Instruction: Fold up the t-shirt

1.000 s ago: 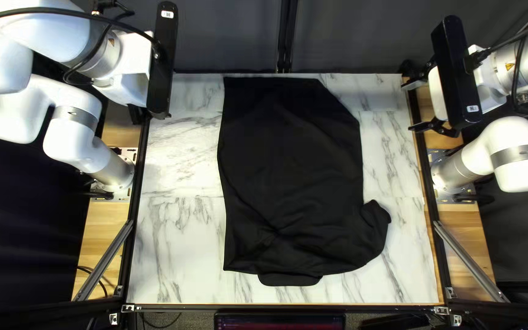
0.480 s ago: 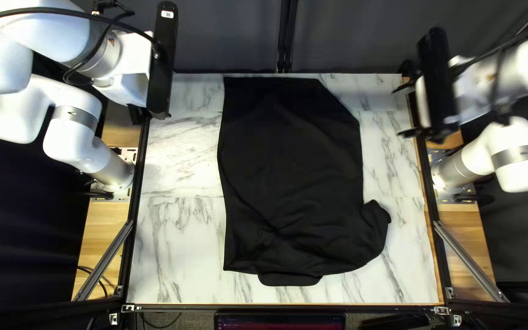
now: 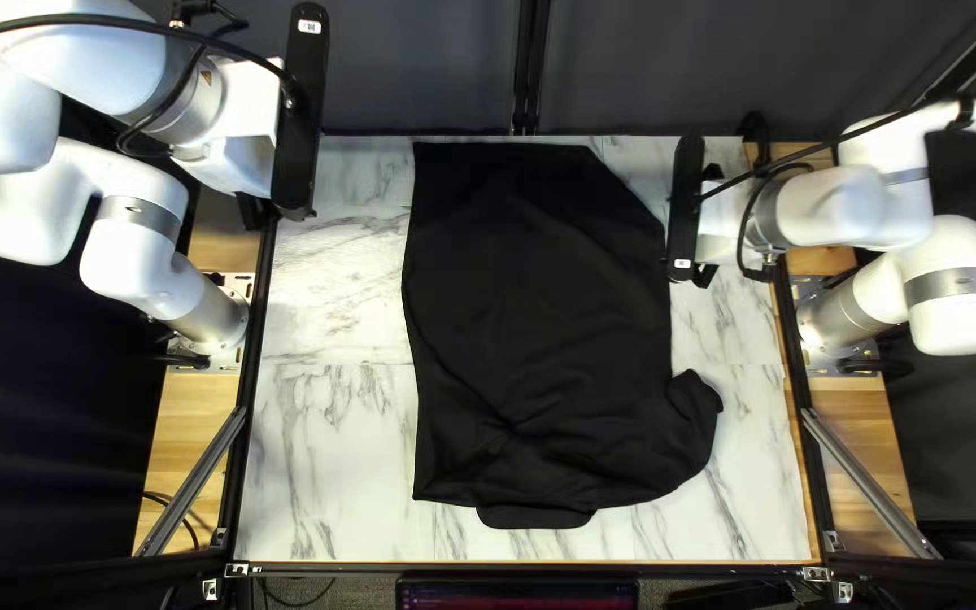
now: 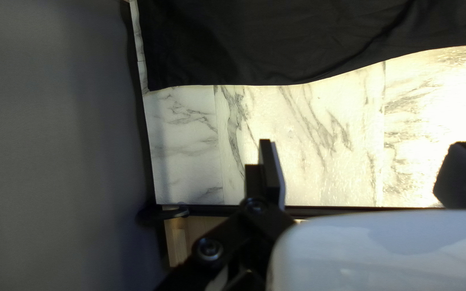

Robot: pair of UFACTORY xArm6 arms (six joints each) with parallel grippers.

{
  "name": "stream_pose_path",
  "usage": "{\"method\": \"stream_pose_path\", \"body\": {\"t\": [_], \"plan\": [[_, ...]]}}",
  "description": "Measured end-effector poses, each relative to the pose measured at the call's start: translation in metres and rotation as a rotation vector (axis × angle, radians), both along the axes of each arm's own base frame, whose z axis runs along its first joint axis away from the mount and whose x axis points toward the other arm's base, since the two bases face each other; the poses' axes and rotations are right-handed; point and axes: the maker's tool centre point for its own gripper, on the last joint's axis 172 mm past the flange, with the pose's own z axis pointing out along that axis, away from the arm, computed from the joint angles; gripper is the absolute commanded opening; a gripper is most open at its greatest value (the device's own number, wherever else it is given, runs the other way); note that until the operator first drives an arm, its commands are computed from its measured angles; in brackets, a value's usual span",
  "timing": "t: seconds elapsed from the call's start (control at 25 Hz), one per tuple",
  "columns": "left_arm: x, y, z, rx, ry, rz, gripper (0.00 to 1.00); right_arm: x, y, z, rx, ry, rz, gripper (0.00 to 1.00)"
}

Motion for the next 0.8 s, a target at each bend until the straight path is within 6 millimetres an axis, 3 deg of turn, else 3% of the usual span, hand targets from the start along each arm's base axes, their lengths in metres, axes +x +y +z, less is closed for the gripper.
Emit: {"method": "stream_pose_path", "body": {"t": [0.2, 0.52, 0.8], "plan": [[0.0, 0.0, 0.0, 0.0, 0.0, 0.0, 1.0, 0.006, 0.001, -0.01, -0.038, 0.011, 0.07, 1.0], [0.0, 0.0, 0.0, 0.0, 0.0, 0.0, 1.0, 0.011, -0.056, -0.041, -0.06, 0.05, 0.108, 1.0], [0.0, 0.0, 0.0, 0.0, 0.0, 0.0, 1.0, 0.004, -0.098, -0.068, -0.02, 0.111, 0.169, 1.0]]}}
